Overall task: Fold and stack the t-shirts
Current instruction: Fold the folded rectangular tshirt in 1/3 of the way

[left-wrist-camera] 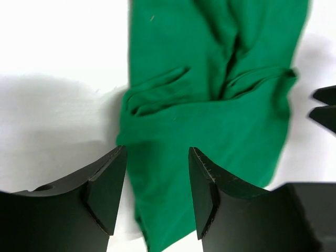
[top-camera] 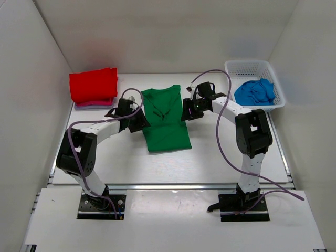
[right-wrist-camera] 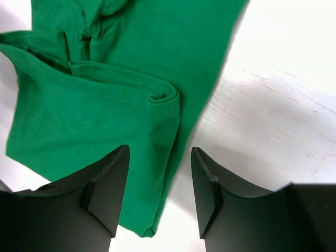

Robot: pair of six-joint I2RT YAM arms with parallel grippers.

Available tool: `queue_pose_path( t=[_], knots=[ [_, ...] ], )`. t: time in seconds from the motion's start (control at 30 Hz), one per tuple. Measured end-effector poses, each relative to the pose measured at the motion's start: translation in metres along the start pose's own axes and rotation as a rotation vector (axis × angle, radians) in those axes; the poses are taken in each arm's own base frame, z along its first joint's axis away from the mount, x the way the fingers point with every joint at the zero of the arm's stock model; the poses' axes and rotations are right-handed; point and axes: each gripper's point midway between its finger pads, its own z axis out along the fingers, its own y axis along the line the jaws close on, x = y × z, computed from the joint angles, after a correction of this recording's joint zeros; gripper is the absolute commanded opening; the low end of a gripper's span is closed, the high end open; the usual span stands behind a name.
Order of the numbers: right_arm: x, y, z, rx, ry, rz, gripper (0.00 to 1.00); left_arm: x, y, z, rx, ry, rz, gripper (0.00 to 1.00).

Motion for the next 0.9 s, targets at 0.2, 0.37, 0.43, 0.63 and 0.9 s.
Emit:
queue_pose_path(
  t=[0.2,0.37,0.43,0.63,0.9],
  knots=[
    [0.003,0.001,0.002,0.023,0.012,-0.036,0.49,0.010,0.010,-0.001,-0.076,0.012,0.042,0.61],
    [-0.002,0.003,0.001,0.040,0.008,-0.067,0.44,0.003,0.011,0.002,-0.122,-0.004,0.072,0.58],
    [-0.007,0.005,0.001,0.045,0.003,-0.080,0.42,-0.002,0.010,0.005,-0.132,-0.014,0.078,0.56],
    [-0.012,0.005,0.009,0.059,0.005,-0.111,0.39,-0.007,0.009,0.019,-0.150,-0.011,0.100,0.39],
    [0.004,0.002,0.022,0.067,0.064,-0.120,0.29,0.002,0.017,0.029,-0.179,0.020,0.109,0.00]
  ],
)
